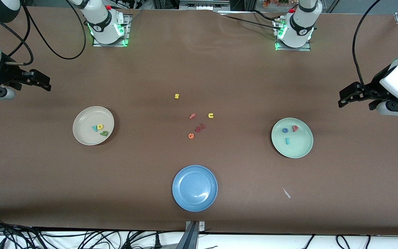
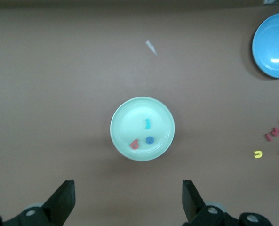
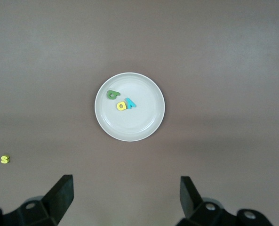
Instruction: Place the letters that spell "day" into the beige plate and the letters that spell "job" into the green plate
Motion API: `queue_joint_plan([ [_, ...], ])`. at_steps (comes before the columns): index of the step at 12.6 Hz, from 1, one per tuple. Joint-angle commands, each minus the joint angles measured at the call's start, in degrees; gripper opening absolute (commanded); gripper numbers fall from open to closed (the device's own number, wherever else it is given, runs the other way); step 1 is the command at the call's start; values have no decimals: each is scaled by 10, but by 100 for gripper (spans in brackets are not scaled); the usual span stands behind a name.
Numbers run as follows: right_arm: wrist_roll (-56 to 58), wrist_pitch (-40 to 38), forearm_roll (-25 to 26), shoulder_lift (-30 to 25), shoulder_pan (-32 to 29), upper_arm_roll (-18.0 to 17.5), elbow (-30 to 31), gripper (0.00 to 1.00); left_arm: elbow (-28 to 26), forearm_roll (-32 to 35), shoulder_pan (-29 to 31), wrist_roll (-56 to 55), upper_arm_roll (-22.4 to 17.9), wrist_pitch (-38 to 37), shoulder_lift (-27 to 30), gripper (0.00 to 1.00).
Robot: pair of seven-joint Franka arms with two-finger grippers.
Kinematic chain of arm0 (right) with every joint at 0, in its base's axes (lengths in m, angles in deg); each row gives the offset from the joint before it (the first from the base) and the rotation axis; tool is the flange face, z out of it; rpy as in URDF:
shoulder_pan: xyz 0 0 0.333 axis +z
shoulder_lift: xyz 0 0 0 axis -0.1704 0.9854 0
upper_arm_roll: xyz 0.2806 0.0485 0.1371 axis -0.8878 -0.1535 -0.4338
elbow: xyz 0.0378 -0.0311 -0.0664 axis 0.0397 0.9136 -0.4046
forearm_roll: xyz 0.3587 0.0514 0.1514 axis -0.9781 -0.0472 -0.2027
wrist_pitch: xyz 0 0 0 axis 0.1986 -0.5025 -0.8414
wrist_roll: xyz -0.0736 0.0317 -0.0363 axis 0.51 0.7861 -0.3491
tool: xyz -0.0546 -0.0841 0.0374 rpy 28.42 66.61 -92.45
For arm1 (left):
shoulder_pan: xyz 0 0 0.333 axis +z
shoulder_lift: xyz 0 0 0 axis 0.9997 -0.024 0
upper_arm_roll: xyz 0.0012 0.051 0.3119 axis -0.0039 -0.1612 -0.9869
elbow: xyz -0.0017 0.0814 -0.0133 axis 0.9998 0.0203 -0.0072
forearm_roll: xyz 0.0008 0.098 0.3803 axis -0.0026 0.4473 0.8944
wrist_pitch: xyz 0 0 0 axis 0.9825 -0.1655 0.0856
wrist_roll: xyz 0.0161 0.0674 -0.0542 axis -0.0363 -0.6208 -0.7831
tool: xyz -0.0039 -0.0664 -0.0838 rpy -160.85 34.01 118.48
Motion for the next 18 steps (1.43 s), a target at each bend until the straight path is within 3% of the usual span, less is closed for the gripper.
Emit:
queue_joint_plan([
  [1,7,-8,-10,0,-7,-5,-5,100,-113,-8,-29,7,-15,45,60,100],
  [4,8,-8,-10,0,-7,-5,-5,100,-195,-7,-31,10,-15,97,95,100],
  [9,7,-8,-10,0,-7,-5,-5,100,-173,-1,-27,72,-19,114,91,100],
  [11,8,-8,-10,0,-7,-5,-5,100,-153,34,-29,71,-18,111,88,100],
  [15,7,-8,-10,0,-7,-5,-5,100,-139,36,-32,71,-24,109,84,100],
  [18,7,-8,-10,0,-7,-5,-5,100,-139,28,-32,65,-30,64,87,100],
])
